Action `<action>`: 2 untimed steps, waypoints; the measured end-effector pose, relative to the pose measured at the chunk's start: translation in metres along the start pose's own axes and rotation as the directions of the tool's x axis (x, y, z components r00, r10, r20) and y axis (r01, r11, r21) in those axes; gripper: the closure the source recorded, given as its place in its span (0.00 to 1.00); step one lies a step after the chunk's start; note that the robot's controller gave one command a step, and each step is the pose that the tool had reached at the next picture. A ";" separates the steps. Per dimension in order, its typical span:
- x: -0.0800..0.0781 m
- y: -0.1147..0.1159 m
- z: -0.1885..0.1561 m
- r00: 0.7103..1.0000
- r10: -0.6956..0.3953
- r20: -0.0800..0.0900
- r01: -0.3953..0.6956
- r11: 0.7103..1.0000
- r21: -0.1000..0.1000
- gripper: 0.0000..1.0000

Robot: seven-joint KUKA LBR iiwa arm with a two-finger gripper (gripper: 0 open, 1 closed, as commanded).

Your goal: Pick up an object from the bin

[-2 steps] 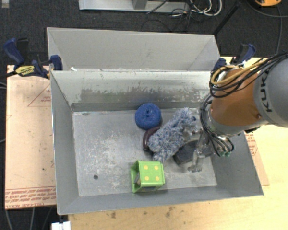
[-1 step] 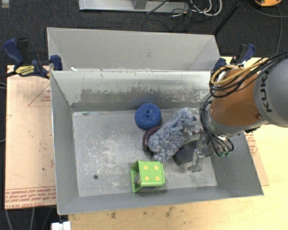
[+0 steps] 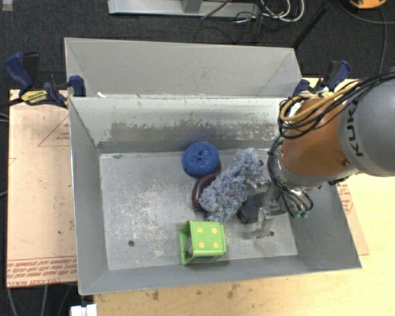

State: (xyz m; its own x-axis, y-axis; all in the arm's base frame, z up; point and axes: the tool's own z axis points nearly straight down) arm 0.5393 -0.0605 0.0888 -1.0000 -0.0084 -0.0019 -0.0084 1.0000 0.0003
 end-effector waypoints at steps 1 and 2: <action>0.008 0.014 0.015 0.987 -0.159 0.001 0.159 0.987 0.000 1.00; 0.008 0.014 0.015 0.987 -0.159 0.001 0.159 0.987 0.000 1.00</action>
Offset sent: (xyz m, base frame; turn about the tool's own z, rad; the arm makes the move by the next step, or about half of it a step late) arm 0.0000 0.0000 0.0000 0.0000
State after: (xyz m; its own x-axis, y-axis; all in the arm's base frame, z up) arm 0.5310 -0.0469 0.0742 -0.9858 -0.1677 -0.0033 -0.1677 0.9858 0.0001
